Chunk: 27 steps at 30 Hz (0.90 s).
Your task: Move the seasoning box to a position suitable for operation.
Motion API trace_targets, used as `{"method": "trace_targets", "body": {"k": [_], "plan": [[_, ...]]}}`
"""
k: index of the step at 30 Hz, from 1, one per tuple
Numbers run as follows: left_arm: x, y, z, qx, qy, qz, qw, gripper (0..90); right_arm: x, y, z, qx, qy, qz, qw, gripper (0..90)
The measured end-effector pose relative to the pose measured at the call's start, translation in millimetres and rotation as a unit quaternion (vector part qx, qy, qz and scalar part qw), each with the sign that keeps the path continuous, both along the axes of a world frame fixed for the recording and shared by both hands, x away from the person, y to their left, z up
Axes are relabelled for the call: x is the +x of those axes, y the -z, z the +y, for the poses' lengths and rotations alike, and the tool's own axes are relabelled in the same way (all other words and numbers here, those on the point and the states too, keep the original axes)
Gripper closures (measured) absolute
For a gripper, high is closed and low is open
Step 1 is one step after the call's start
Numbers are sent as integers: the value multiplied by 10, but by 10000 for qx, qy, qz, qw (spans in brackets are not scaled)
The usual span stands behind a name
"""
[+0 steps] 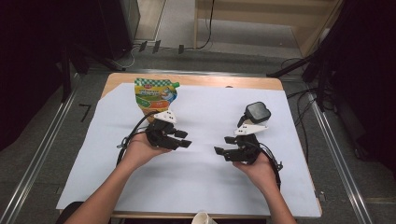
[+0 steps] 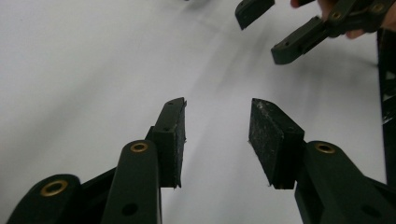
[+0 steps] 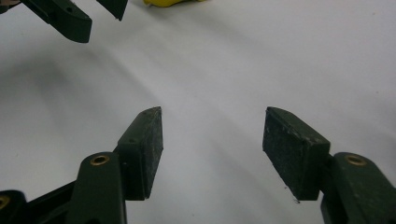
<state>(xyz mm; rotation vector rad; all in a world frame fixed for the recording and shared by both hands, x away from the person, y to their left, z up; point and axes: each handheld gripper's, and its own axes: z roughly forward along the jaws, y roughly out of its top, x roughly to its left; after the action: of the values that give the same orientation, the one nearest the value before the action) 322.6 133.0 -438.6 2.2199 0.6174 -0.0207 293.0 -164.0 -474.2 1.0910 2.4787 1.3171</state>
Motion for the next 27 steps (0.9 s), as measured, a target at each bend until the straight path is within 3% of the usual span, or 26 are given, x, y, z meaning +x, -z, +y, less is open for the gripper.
{"method": "trace_targets", "body": {"k": [4,7,10,18,24,27], "plan": [[-2,13,11,-28,45,-153,9999,522,-7,3,9,-60,8,-54,10000,364],[15,22,2,-14,17,-41,10000,505,1,13,-1,-38,86,-32,10000,362],[18,24,-7,-129,129,-35,9998,468,-9,11,-7,-23,17,-57,10000,395],[57,16,5,94,203,-20,9997,440,-46,-1,3,-84,11,-190,9998,382],[67,7,11,-22,189,26,9998,430,-42,-10,-6,-86,4,-222,9997,386],[62,6,-6,86,20,-54,9999,447,-43,-18,-13,-90,22,-249,9996,387]]}}
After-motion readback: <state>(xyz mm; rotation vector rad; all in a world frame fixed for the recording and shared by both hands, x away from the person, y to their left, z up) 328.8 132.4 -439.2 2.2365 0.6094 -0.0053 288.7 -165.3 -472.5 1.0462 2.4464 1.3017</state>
